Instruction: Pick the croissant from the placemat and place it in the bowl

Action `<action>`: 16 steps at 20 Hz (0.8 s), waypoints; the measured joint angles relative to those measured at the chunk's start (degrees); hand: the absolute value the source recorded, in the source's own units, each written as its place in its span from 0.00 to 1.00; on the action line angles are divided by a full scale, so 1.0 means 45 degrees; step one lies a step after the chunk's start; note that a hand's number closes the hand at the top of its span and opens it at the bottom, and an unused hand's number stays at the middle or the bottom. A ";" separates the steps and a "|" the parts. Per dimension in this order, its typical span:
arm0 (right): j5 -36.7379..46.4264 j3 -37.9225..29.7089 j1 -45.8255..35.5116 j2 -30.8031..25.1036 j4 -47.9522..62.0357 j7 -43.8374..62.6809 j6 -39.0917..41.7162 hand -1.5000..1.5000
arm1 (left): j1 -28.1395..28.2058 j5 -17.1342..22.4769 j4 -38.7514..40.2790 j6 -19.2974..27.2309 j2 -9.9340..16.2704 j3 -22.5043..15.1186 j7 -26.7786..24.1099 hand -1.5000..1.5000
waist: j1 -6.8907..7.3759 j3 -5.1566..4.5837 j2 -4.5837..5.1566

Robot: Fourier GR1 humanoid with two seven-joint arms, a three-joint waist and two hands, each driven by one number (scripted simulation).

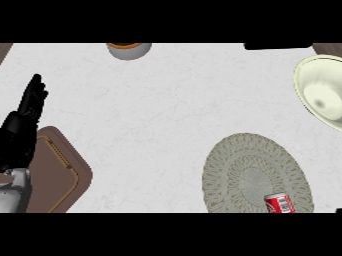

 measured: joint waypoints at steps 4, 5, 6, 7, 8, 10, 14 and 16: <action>-0.1636 -0.1619 -0.0685 0.0166 0.0255 0.0995 0.0341 1.00 | -0.0198 -0.0151 -0.0149 -0.0100 -0.0182 -0.0246 0.0143 0.50 | 0.0366 0.0014 0.0060; -0.2111 -0.2121 -0.1003 0.0087 0.0509 0.1167 0.0487 1.00 | -0.0302 -0.0172 0.0015 -0.0124 -0.0210 -0.0235 0.0070 0.50 | 0.0413 0.0020 0.0075; -0.2478 -0.2421 -0.1369 0.0099 0.0856 0.1254 0.0586 1.00 | -0.0617 -0.0205 0.0197 -0.0138 -0.0231 -0.0223 0.0175 0.50 | 0.0448 0.0020 0.0087; -0.2790 -0.2725 -0.1795 0.0066 0.1265 0.1353 0.0694 1.00 | -0.0638 -0.0231 0.0376 -0.0132 -0.0346 -0.0258 -0.0019 0.50 | 0.0491 0.0023 0.0095; -0.3078 -0.2997 -0.2364 0.0000 0.1670 0.1609 0.0751 1.00 | -0.0748 -0.0198 0.0412 -0.0233 -0.0297 -0.0215 0.0046 0.50 | 0.0549 0.0025 0.0105; -0.3532 -0.3391 -0.3352 -0.0021 0.2453 0.2039 0.0804 1.00 | -0.0646 -0.0273 0.0262 -0.0232 -0.0381 -0.0275 0.0084 0.50 | 0.0638 0.0027 0.0109; -0.3742 -0.3929 -0.5789 -0.0217 0.5427 0.1767 0.0681 1.00 | -0.1029 -0.0114 0.0580 -0.0487 -0.0302 -0.0057 0.0035 0.50 | 0.0797 0.0032 0.0149; -0.3606 -0.4184 -0.6840 -0.0401 0.6905 0.1321 0.0590 1.00 | -0.0916 -0.0202 0.0491 -0.0448 -0.0395 -0.0109 0.0008 0.50 | 0.0845 0.0036 0.0152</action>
